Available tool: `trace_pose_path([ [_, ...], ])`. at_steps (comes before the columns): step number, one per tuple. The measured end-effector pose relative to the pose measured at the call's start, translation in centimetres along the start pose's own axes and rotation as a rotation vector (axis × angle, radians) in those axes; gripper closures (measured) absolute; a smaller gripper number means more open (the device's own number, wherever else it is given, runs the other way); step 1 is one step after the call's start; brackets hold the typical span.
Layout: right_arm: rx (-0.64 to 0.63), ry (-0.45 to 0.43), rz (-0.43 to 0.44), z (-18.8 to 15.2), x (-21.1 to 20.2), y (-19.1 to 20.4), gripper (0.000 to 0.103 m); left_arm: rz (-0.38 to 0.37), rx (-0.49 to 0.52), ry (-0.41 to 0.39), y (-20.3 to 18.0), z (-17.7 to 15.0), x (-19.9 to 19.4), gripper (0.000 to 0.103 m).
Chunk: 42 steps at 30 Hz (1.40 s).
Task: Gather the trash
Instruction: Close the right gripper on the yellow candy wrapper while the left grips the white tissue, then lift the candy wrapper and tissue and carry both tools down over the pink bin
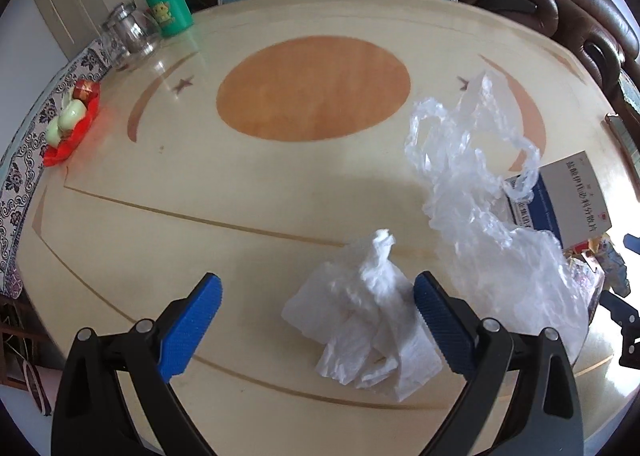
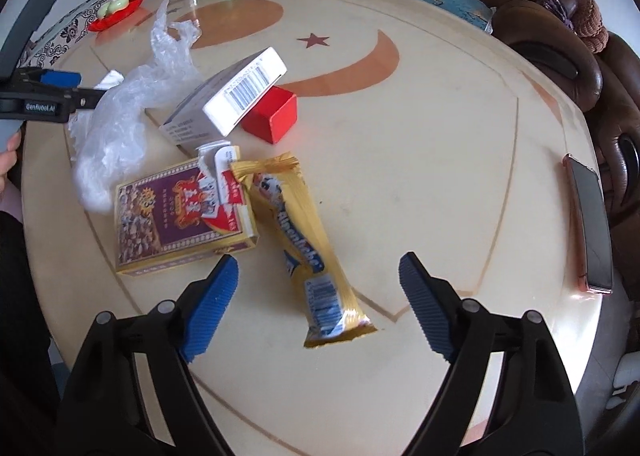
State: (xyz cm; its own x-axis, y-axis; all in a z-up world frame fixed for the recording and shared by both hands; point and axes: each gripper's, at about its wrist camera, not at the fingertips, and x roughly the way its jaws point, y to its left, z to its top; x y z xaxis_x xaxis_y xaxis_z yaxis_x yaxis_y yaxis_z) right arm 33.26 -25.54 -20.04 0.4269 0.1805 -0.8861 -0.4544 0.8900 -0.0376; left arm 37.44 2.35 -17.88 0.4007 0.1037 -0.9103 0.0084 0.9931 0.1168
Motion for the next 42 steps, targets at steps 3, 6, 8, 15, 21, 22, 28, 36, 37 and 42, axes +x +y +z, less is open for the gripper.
trace_pose_path([
  [3, -0.009, -0.005, 0.003, 0.4, 0.3, 0.1, 0.024, -0.023, -0.015, 0.020, 0.2, 0.1, 0.5, 0.009],
  [6, -0.016, 0.006, 0.010, 0.5, 0.8, 0.1, 0.043, -0.033, -0.018, 0.030, 0.2, 0.1, 0.9, 0.009],
  [8, -0.017, 0.003, 0.018, 0.5, 0.8, 0.3, 0.045, -0.039, -0.022, 0.041, 0.4, 0.0, 1.2, 0.009],
  [15, 0.003, -0.004, 0.063, 0.2, 0.9, 0.1, 0.053, -0.048, -0.036, 0.063, -0.1, -0.7, 1.6, 0.009],
  [21, -0.001, -0.011, 0.056, 0.0, 0.8, 0.6, 0.061, -0.043, -0.032, 0.076, -0.4, -1.0, 2.0, 0.007],
  [22, -0.005, -0.013, 0.056, 0.0, 0.7, 0.8, 0.064, -0.041, -0.029, 0.075, -0.5, -1.0, 2.0, 0.007],
  [28, -0.015, -0.028, 0.030, -0.2, 0.5, 1.6, 0.080, -0.049, -0.024, 0.076, -0.5, -1.1, 2.0, 0.007],
  [36, -0.005, -0.047, -0.010, -0.4, 0.3, 2.0, 0.084, -0.075, -0.030, 0.075, -0.1, -1.3, 2.2, 0.007],
  [37, -0.004, -0.049, -0.013, -0.5, 0.3, 2.1, 0.084, -0.072, -0.022, 0.071, -0.2, -1.3, 2.2, 0.007],
  [42, 0.004, -0.063, -0.039, -0.5, -0.1, 2.0, 0.084, -0.114, 0.011, 0.051, -0.9, -1.5, 1.3, 0.034],
])
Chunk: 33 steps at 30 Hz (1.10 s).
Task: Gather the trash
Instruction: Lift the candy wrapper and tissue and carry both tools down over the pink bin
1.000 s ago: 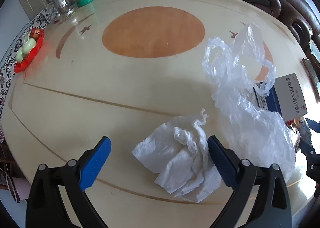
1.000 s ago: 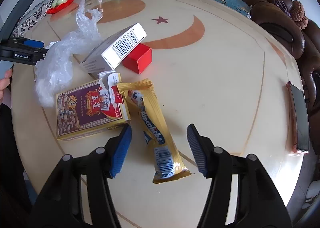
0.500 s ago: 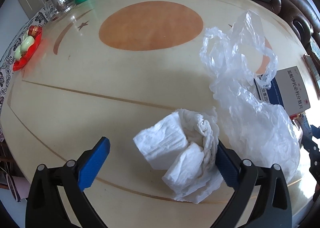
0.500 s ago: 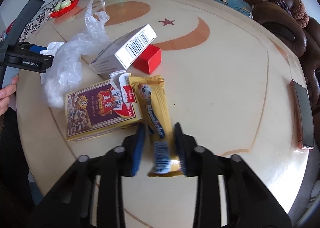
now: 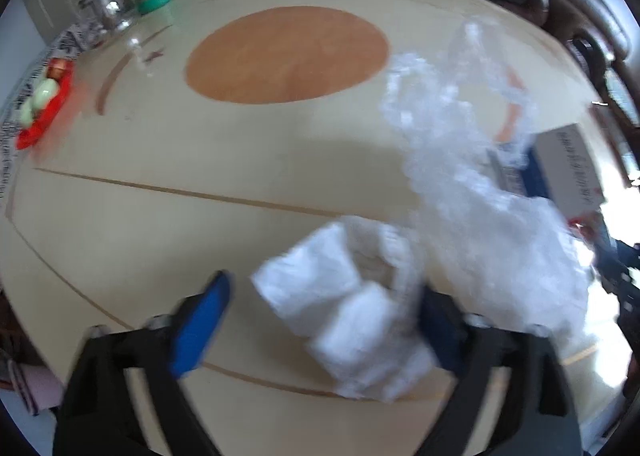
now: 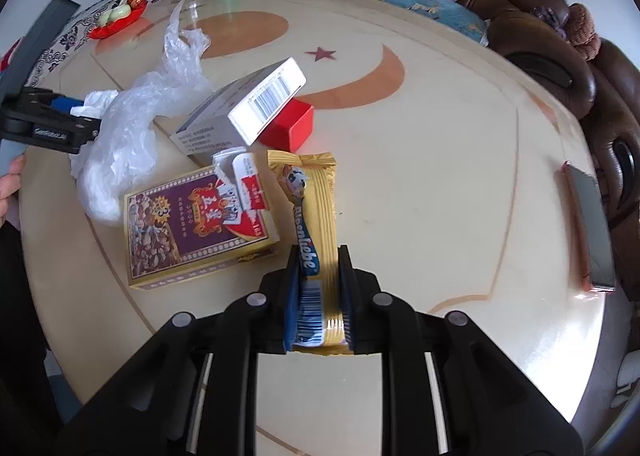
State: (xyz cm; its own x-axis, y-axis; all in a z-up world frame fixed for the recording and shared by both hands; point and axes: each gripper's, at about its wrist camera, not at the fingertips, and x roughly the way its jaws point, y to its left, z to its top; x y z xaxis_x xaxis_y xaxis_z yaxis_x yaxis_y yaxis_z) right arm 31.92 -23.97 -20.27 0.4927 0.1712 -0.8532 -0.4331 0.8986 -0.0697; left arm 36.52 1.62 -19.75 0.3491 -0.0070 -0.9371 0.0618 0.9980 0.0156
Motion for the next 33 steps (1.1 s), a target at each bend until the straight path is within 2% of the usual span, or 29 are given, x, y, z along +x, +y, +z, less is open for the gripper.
trace_pose_path([
  [1, -0.002, -0.001, -0.003, 0.0, 0.0, 0.0, 0.084, -0.004, 0.010, -0.001, -0.2, 0.0, -0.2, 0.038],
  [3, -0.002, -0.005, -0.011, 0.1, -0.2, 0.1, 0.084, -0.017, 0.037, -0.004, -1.0, -0.2, -0.5, 0.056],
  [6, 0.005, -0.007, -0.011, 0.2, -0.3, 0.2, 0.084, -0.039, 0.054, -0.005, -1.6, -0.4, -0.8, 0.072],
  [9, 0.011, -0.011, -0.008, 0.1, -0.4, 0.2, 0.084, -0.057, 0.055, 0.002, -1.6, -0.6, -1.0, 0.078],
  [13, 0.018, -0.017, -0.016, 0.1, -0.7, 0.2, 0.084, -0.068, 0.062, 0.004, -1.5, -0.9, -1.2, 0.080],
  [21, 0.029, -0.017, -0.028, 0.1, -1.5, 0.5, 0.084, -0.050, 0.095, -0.040, -2.2, -2.1, -3.3, 0.082],
  [33, 0.035, -0.068, -0.060, 0.2, -6.8, 2.6, 0.084, -0.066, 0.108, -0.123, -0.8, -4.1, -8.9, 0.083],
])
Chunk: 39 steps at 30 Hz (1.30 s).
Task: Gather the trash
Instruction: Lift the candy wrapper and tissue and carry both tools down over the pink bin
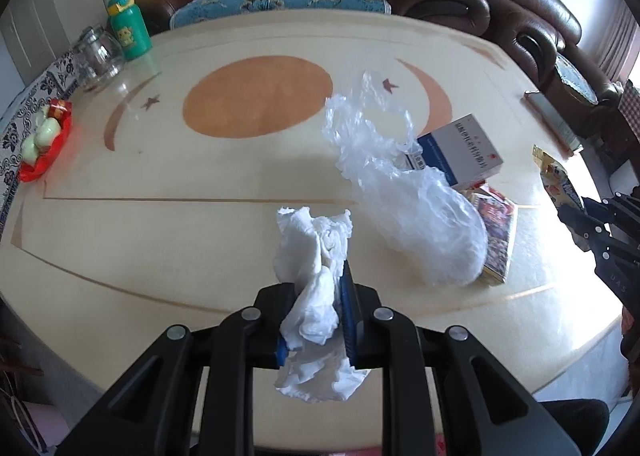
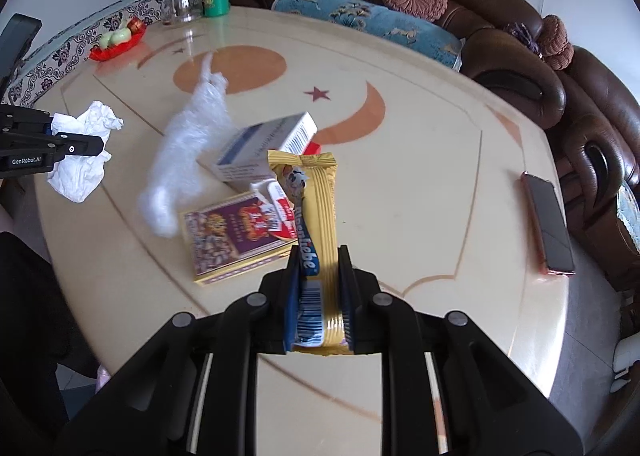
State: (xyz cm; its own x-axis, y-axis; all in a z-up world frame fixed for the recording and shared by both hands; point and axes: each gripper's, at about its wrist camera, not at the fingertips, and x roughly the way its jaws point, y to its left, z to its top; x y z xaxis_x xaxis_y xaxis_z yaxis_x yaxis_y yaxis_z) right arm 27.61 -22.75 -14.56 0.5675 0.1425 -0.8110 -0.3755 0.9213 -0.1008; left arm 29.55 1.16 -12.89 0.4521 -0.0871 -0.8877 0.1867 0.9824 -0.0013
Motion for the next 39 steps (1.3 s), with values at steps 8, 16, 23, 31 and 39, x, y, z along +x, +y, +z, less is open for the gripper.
trace_pose_path([
  [8, 0.013, -0.036, -0.007, -0.6, -4.4, 2.2, 0.084, -0.020, 0.030, -0.070, -1.0, -1.8, -5.3, 0.083],
  [16, 0.025, -0.065, -0.024, -2.4, -9.1, 5.0, 0.084, -0.052, 0.099, -0.118, -2.6, -4.7, -9.7, 0.083],
  [23, 0.045, -0.070, -0.027, -5.0, -12.7, 7.4, 0.084, -0.086, 0.154, -0.128, -4.3, -8.0, -12.5, 0.083],
  [31, 0.053, -0.052, -0.038, -8.2, -15.9, 10.5, 0.084, -0.114, 0.203, -0.119, -6.1, -12.1, -14.2, 0.083],
  [39, 0.055, -0.020, -0.026, -11.3, -17.3, 14.1, 0.084, -0.131, 0.220, -0.073, -6.7, -16.3, -13.9, 0.083],
])
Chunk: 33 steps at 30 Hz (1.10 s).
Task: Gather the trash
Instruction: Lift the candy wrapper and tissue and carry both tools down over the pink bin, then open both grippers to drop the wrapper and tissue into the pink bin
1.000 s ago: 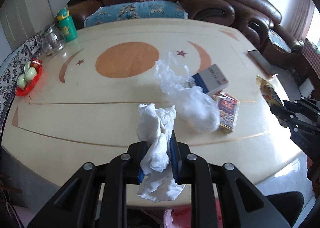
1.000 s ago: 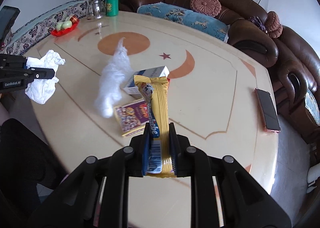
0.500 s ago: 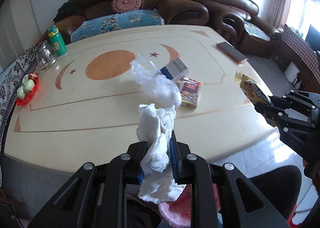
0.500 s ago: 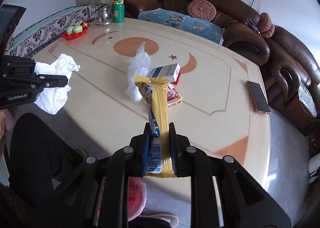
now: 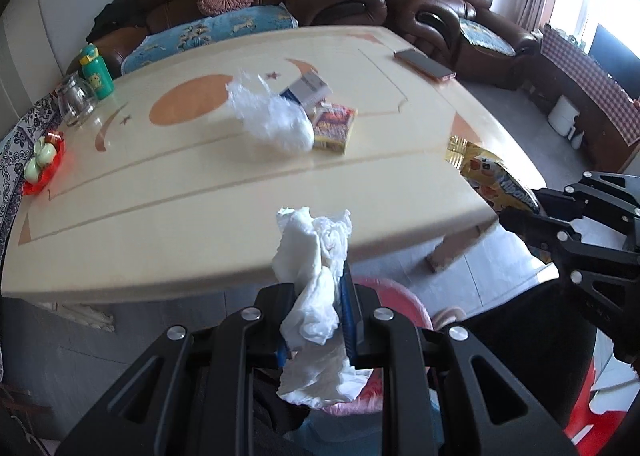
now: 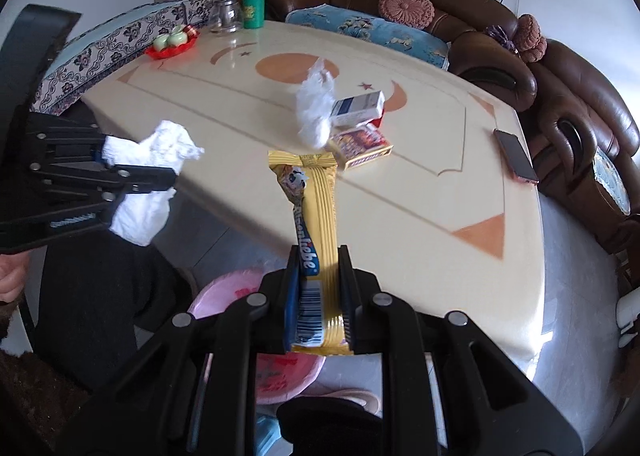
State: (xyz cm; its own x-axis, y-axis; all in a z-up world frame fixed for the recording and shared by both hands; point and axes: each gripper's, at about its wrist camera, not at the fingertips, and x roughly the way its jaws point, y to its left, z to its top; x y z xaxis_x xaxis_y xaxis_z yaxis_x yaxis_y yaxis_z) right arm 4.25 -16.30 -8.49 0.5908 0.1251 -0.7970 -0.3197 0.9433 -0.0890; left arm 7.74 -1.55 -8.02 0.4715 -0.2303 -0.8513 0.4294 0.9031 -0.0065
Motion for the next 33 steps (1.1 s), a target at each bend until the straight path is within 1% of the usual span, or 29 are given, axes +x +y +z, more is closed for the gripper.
trace_pose_path([
  [6, 0.014, 0.029, 0.022, -2.4, -0.3, 1.9, 0.084, 0.014, 0.011, 0.042, -1.0, -2.7, 1.2, 0.083],
  [12, 0.036, 0.066, 0.036, -4.6, 0.4, 2.9, 0.084, -0.003, 0.027, 0.086, -1.8, -4.8, 2.6, 0.083],
  [17, 0.054, 0.100, 0.032, -6.4, 1.6, 3.3, 0.084, -0.035, 0.045, 0.127, -2.6, -6.3, 4.1, 0.083],
  [22, 0.086, 0.151, 0.050, -8.2, 3.8, 3.4, 0.084, -0.066, 0.043, 0.188, -2.6, -7.4, 6.4, 0.083],
  [25, 0.092, 0.177, 0.040, -9.2, 5.4, 3.6, 0.084, -0.077, 0.038, 0.231, -2.4, -8.1, 8.2, 0.083],
  [33, 0.165, 0.252, 0.071, -11.3, 10.2, 3.8, 0.084, -0.114, -0.028, 0.345, -1.2, -9.6, 13.3, 0.083],
])
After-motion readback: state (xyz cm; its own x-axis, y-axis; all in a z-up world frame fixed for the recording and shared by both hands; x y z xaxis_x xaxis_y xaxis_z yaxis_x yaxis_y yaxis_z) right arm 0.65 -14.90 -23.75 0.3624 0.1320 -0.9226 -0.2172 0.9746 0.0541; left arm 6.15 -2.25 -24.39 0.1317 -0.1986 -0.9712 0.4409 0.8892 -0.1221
